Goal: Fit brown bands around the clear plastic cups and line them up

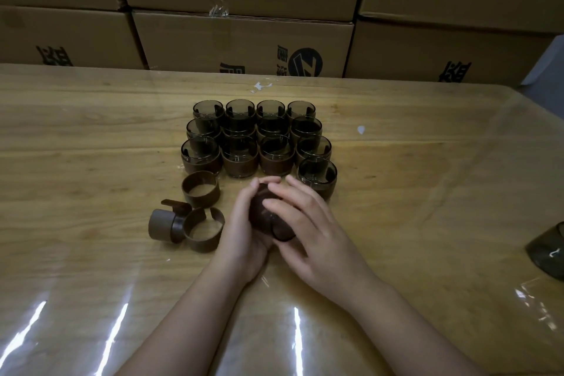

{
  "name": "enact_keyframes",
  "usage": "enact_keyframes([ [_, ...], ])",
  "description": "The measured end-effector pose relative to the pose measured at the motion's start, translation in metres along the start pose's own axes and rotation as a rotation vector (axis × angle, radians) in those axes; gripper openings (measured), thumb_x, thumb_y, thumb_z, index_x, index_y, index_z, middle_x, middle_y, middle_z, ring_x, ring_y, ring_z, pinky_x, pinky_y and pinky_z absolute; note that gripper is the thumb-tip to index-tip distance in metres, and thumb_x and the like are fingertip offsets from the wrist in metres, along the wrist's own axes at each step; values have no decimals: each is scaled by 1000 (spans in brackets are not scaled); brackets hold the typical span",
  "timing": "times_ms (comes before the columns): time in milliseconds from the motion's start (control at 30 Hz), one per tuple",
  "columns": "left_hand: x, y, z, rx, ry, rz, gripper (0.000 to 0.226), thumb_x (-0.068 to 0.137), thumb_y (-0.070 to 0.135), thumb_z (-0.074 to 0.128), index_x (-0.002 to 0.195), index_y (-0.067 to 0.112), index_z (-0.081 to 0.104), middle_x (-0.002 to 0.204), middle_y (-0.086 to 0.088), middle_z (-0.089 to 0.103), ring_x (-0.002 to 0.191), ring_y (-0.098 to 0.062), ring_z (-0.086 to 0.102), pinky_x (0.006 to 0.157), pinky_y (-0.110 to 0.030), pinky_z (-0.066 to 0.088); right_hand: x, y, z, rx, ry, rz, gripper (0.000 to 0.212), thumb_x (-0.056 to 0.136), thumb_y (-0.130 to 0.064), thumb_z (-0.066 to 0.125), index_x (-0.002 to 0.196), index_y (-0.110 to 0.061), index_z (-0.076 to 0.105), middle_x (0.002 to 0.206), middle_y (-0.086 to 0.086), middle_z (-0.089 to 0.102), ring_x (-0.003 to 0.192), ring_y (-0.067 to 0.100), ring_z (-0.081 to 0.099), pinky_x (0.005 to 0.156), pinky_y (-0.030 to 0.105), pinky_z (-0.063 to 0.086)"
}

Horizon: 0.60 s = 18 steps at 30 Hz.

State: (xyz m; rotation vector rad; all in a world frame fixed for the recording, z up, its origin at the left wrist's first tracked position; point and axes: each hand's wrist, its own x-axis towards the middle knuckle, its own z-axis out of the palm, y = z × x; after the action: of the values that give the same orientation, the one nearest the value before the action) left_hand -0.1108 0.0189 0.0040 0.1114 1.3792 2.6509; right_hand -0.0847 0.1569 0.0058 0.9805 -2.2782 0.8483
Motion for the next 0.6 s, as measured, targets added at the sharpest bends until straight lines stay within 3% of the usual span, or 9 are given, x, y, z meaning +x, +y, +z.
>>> enact_keyframes([
  [67,-2,-5,3,136,0,13,40,96,42,44,113,13,66,116,-12,68,112,-18,64,87,-30,52,0,1,2,90,42,66,49,90,-19,62,134,-18,40,147,1,35,146,20,26,118,32,25],
  [133,-6,-12,11,357,43,81,39,97,43,37,114,17,62,111,0,67,100,2,64,79,-14,49,2,-2,8,233,151,232,37,92,-25,56,126,-21,41,143,1,40,144,18,30,116,30,28],
  [200,-9,-15,20,488,69,207,33,99,39,39,112,15,58,100,9,66,88,9,62,72,-6,45,8,-8,12,357,284,396,20,93,-32,49,112,-27,45,135,-2,47,137,10,39,109,23,33],
  [267,-13,-16,27,529,45,280,28,94,40,46,111,19,54,100,14,66,94,4,61,78,-11,45,12,-12,14,494,359,534,17,91,-38,46,107,-33,47,123,-9,57,123,2,51,98,16,40],
  [333,-15,-18,28,656,20,371,32,87,44,45,113,27,51,112,5,60,105,-3,57,88,-15,44,14,-13,11,735,384,711,19,88,-41,48,104,-35,57,106,-12,66,106,3,62,86,18,48],
  [467,-14,-18,24,930,-72,622,31,89,31,47,118,20,52,115,-6,48,110,2,48,93,-9,36,13,-7,3,1303,352,1079,33,89,-46,56,99,-19,72,99,4,72,99,15,69,81,27,55],
  [533,-13,-19,22,932,-116,650,30,90,28,46,116,15,54,115,-8,49,111,0,48,94,-12,36,12,-8,3,1379,339,1107,38,93,-45,50,98,-14,73,97,7,72,94,15,70,76,25,56],
  [600,-12,-19,21,898,-145,637,29,91,27,43,112,12,56,114,-11,52,111,-4,50,94,-14,37,11,-9,7,1234,366,1073,37,93,-45,50,109,-17,68,106,6,71,102,16,68,80,27,55],
])
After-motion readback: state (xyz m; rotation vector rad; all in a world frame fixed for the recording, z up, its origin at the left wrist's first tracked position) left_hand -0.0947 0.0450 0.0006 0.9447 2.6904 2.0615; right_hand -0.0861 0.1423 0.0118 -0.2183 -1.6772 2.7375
